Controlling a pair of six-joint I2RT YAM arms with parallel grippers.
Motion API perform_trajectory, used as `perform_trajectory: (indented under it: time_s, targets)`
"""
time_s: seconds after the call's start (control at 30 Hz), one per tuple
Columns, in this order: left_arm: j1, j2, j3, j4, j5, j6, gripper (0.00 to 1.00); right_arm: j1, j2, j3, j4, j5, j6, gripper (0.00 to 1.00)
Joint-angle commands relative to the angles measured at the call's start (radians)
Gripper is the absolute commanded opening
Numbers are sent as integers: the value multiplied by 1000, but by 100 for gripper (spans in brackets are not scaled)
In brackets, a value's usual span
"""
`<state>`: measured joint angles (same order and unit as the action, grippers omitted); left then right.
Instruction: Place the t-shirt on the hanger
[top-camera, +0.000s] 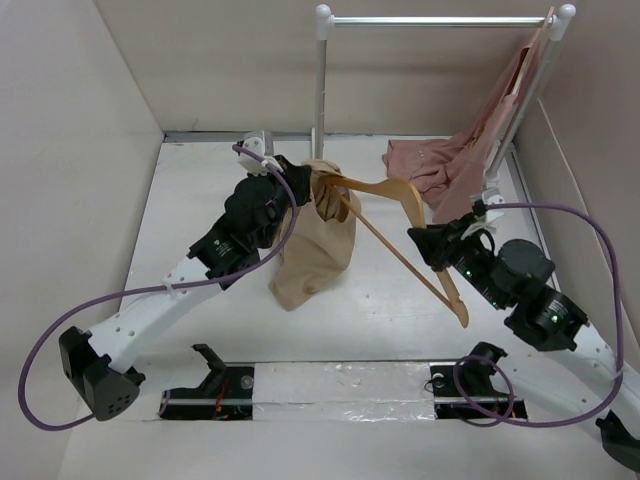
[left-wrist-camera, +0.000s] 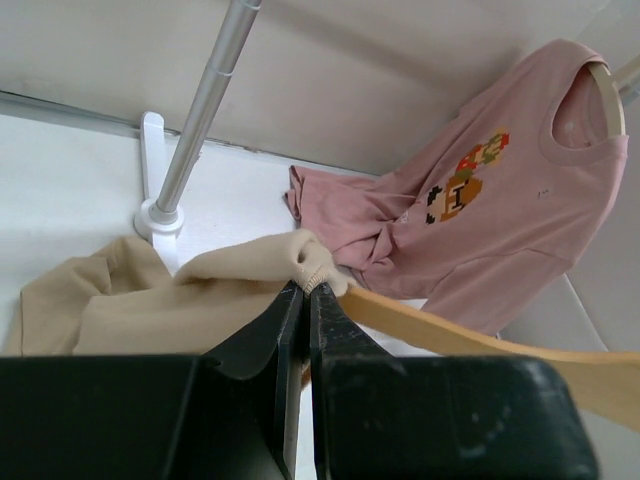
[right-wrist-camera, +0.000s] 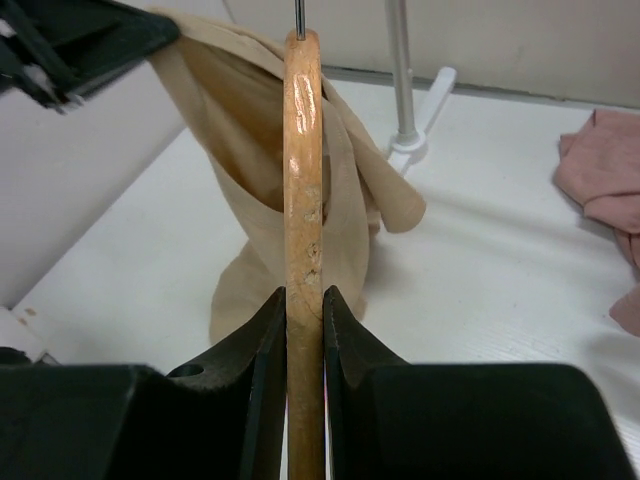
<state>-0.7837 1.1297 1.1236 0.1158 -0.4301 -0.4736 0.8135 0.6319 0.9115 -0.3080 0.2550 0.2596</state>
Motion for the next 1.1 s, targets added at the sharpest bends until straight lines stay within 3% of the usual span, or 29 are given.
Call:
perform_trajectory:
  time_s: [0.0, 0.3, 0.43, 0.57, 0.73, 0.9, 1.07]
  targets:
    - [-11, 7, 39, 73, -22, 4, 0, 6, -73, 89, 67, -36, -14, 0]
    - [-11, -4, 8, 133, 161, -10, 0, 6, 32, 66, 182, -77, -14, 0]
    - [-11, -2, 25, 108, 130, 7, 0, 16, 74, 67, 190, -134, -7, 0]
    - [-11, -1, 59, 52, 38, 35, 0, 16, -74, 58, 77, -65, -5, 0]
    - [23, 34, 71, 39, 68, 12, 0, 16, -219, 81, -72, -14, 16, 0]
    - [23, 48, 82, 56, 68, 15, 0, 16, -207, 69, -109, -124, 35, 0]
    - [23, 36, 61, 84, 99, 4, 0, 16, -186, 27, -60, -105, 24, 0]
